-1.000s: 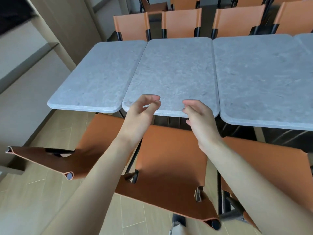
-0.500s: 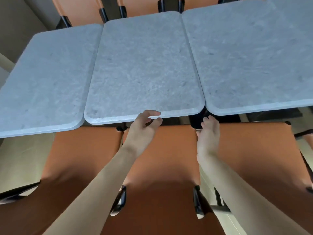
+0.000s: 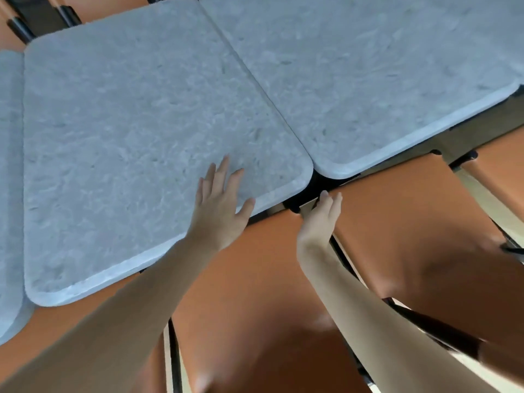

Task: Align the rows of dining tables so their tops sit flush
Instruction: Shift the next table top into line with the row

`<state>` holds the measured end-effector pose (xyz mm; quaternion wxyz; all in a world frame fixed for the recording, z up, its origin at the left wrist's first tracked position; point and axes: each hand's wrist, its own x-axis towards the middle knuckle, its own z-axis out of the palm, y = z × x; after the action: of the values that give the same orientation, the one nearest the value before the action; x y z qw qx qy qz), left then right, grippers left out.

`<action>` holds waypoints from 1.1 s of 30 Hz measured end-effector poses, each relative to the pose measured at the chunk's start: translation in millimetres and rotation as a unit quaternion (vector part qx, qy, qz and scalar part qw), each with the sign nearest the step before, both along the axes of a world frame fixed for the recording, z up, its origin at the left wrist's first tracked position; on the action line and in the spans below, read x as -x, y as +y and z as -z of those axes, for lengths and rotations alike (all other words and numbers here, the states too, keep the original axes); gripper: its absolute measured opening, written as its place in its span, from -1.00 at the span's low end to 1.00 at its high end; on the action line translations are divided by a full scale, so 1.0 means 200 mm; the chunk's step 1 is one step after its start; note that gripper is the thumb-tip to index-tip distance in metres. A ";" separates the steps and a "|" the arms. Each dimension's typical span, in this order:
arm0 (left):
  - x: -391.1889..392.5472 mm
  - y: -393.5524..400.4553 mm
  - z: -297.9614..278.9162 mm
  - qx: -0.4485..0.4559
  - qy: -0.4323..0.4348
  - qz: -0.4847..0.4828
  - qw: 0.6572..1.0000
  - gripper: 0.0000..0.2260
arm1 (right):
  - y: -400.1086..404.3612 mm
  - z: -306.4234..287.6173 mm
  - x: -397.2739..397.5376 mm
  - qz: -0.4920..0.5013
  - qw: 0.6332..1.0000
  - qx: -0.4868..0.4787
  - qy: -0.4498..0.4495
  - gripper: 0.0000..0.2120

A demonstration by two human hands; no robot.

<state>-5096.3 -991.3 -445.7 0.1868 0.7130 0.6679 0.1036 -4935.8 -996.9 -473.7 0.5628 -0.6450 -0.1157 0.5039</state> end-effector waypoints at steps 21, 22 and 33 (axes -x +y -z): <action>0.22 0.17 0.28 -0.043 0.105 0.092 0.989 -0.43 | 0.40 0.23 -0.01 0.141 0.986 -0.063 -0.060 -0.27; 0.22 0.17 0.28 -0.046 0.105 0.092 0.989 -0.43 | 0.39 0.23 -0.02 0.131 0.987 -0.058 -0.068 -0.26; 0.21 0.16 0.30 -0.087 0.108 0.081 0.987 -0.43 | 0.23 0.17 0.18 -0.077 0.982 0.038 0.170 -0.44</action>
<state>-5138.3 -959.2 -505.3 0.0587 0.7853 0.6125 0.0685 -4972.2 -950.5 -507.8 0.5088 -0.5598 -0.0480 0.6522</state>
